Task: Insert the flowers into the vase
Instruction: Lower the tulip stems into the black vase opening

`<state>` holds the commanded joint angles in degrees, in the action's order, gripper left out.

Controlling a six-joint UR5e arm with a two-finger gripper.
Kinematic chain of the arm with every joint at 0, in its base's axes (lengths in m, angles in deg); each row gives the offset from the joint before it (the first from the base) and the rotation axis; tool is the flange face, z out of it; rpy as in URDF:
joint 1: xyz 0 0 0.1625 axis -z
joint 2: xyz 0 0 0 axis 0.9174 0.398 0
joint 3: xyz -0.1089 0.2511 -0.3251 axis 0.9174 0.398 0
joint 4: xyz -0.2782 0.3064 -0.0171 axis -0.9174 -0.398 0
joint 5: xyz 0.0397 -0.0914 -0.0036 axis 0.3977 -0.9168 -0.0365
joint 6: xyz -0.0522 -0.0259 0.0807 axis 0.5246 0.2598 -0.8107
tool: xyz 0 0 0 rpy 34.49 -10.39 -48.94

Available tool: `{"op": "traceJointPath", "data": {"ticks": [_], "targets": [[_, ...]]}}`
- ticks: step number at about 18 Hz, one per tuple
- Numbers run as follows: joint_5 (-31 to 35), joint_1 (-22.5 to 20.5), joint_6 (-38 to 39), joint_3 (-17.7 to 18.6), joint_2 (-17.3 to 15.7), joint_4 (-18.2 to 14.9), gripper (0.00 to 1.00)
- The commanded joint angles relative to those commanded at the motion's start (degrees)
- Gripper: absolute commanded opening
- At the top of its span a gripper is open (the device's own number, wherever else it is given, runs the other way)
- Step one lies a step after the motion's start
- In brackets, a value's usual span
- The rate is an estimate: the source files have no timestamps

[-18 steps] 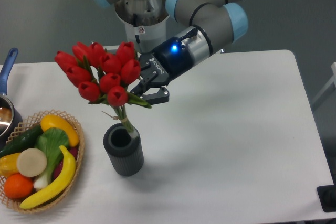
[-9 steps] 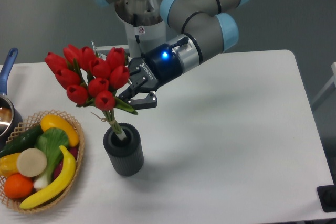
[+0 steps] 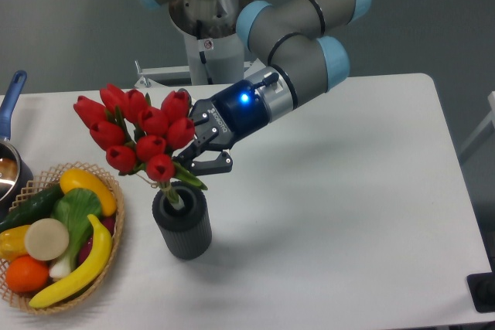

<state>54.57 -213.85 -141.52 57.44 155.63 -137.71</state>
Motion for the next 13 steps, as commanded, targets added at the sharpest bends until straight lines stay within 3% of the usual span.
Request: {"op": "traceJointPath", "data": {"ticks": [13], "targets": [[0.79,-0.18,-1.31,2.29,2.37,0.18,0.41]]}}
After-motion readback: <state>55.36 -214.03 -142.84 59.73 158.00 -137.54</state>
